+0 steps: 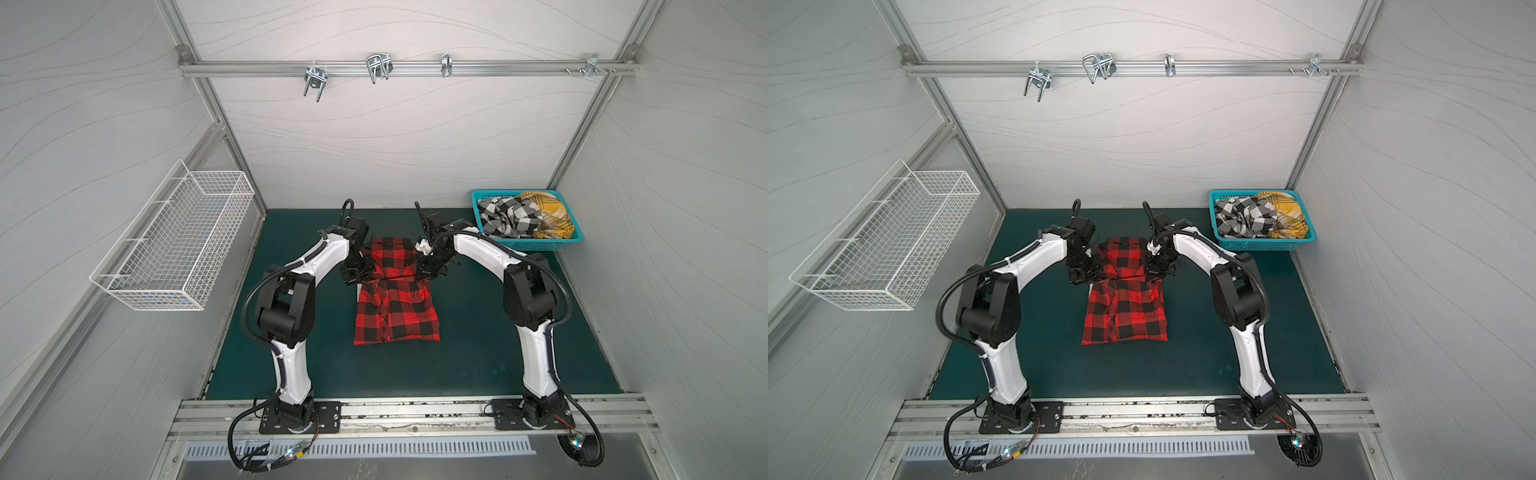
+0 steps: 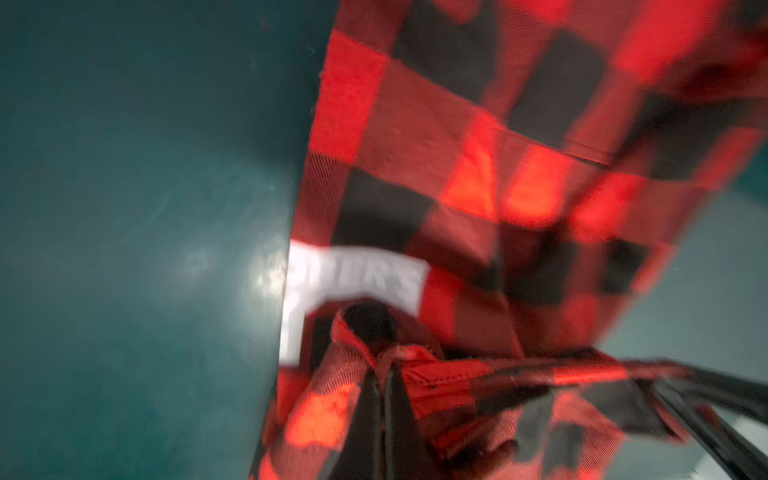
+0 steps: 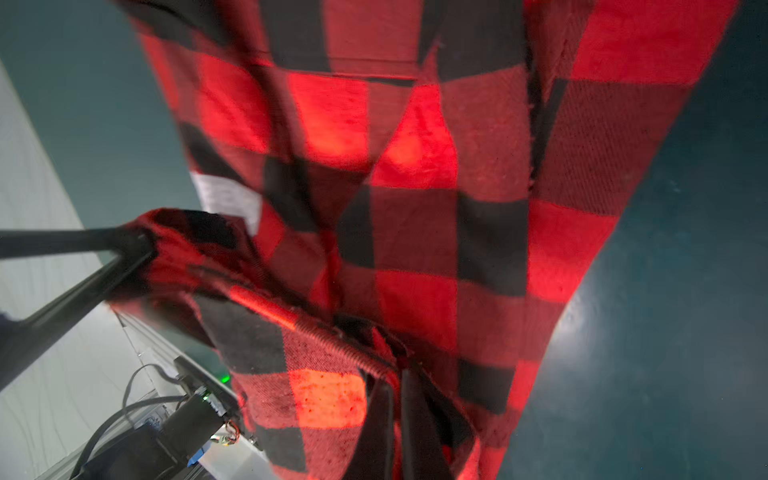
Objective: Fold and stack the long sleeve shirts
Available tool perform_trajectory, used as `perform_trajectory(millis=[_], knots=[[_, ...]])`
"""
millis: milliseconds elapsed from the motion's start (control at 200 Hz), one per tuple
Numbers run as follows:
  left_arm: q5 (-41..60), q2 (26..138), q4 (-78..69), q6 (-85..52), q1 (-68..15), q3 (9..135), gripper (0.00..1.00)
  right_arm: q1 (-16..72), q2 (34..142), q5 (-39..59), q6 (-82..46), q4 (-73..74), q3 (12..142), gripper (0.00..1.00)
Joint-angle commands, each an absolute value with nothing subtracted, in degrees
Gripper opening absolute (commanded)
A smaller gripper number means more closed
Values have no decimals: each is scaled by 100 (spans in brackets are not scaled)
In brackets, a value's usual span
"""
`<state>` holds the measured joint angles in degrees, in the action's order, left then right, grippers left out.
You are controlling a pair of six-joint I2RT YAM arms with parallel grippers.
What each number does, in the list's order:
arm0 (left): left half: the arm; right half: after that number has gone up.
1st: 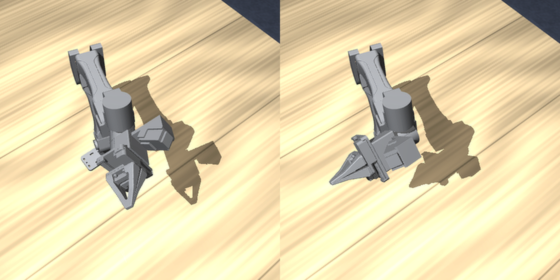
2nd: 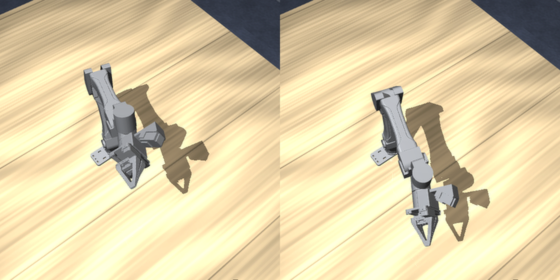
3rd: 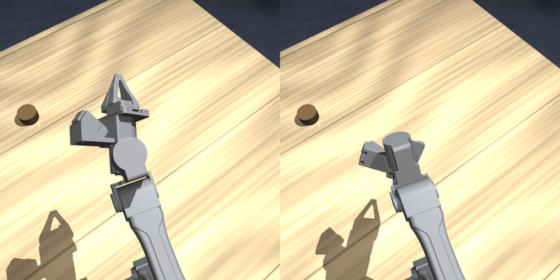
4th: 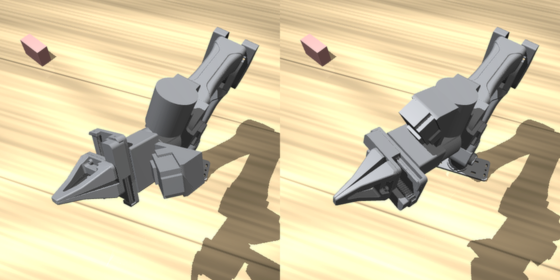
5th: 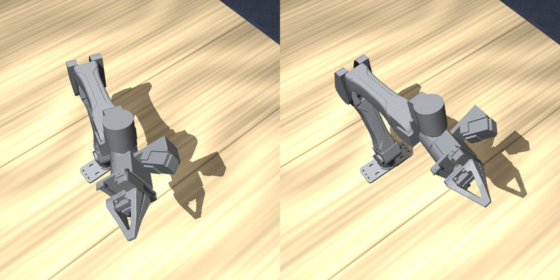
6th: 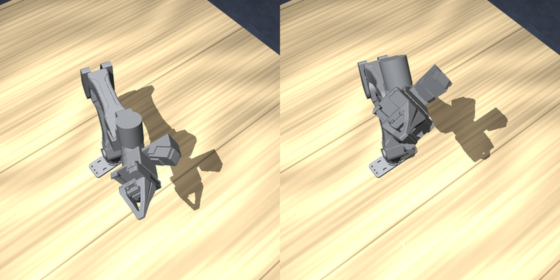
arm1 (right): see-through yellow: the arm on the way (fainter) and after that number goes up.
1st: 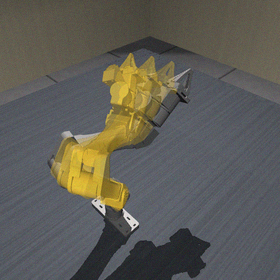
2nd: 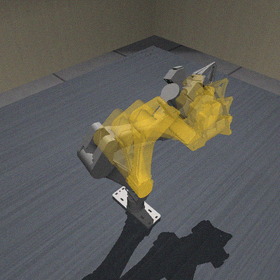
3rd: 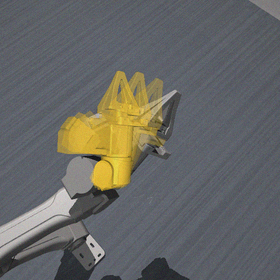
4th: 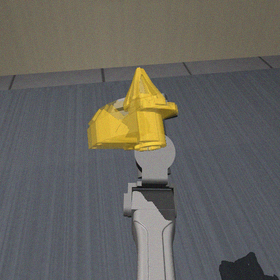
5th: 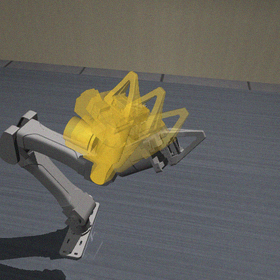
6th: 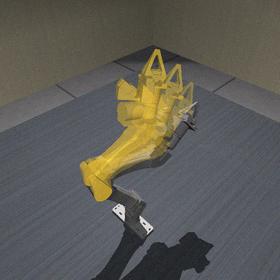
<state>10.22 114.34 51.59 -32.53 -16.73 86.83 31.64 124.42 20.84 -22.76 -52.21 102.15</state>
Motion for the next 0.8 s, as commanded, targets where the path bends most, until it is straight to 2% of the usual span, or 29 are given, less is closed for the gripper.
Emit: perform_trajectory(millis=[0, 35, 130, 205, 300, 455, 640, 705, 795], knots=[[637, 11955, 5341, -3129, -1649, 9124, 4, 2978, 12747, 1827, -2399, -5259, 10202, 6], [541, 12079, 5408, -3129, -1643, 9256, 16, 2952, 12753, 1837, -2390, -5263, 10232, 15], [288, 12201, 5565, -3112, -1644, 9568, 37, 2892, 12684, 1669, -2314, -5455, 10405, 34], [237, 12052, 5745, -3080, -1654, 9808, 45, 2882, 12477, 1404, -2220, -5696, 10524, 50], [75, 11463, 5887, -3102, -1733, 9827, 50, 2956, 11986, 1175, -2136, -5911, 10425, 57], [210, 10236, 5827, -3243, -2177, 8998, 51, 3311, 10828, 1088, -2437, -5803, 9387, 58], [1792, 9820, 4860, -3945, -2713, 7567, 35, 4046, 9902, 1567, -3003, -5247, 8058, 35], [1930, 10007, 4687, -4012, -2760, 7435, 30, 4159, 9818, 1728, -3161, -4972, 7727, 30], [1963, 10384, 4500, -3999, -2745, 7438, 29, 4185, 9981, 1958, -3242, -4593, 7381, 26]])
